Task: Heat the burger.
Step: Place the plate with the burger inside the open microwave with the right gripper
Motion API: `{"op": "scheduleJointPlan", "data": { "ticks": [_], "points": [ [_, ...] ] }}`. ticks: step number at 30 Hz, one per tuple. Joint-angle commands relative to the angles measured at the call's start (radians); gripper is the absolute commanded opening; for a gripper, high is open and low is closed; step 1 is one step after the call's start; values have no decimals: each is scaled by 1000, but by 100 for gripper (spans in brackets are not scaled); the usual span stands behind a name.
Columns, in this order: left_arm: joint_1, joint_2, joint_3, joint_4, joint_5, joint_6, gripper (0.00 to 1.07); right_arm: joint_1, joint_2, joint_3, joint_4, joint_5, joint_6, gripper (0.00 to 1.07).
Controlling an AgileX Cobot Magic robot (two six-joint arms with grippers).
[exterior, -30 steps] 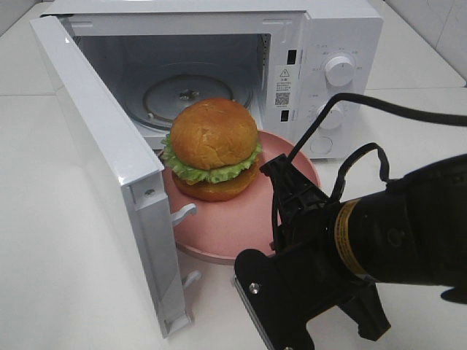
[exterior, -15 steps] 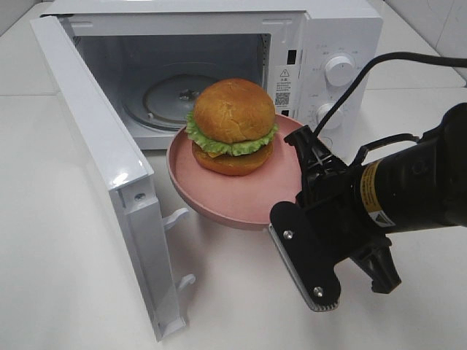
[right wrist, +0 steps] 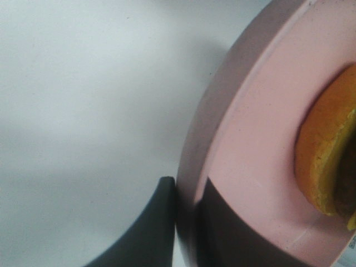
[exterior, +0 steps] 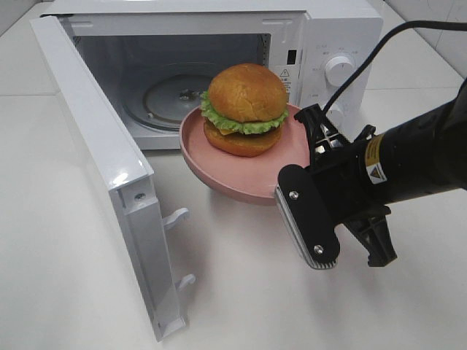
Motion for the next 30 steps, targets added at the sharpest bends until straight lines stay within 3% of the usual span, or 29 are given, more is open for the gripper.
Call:
{"op": "scheduleJointPlan", "data": {
  "ticks": [1, 8, 30],
  "points": [
    [4, -13, -2, -3, -13, -3, 100, -6, 18, -55, 125, -61, -163, 0],
    [4, -13, -2, -3, -13, -3, 100, -6, 81, -102, 237, -59, -273, 0],
    [4, -13, -2, 0, -13, -3, 100, -6, 247, -300, 233, -60, -273, 0]
  ]
}}
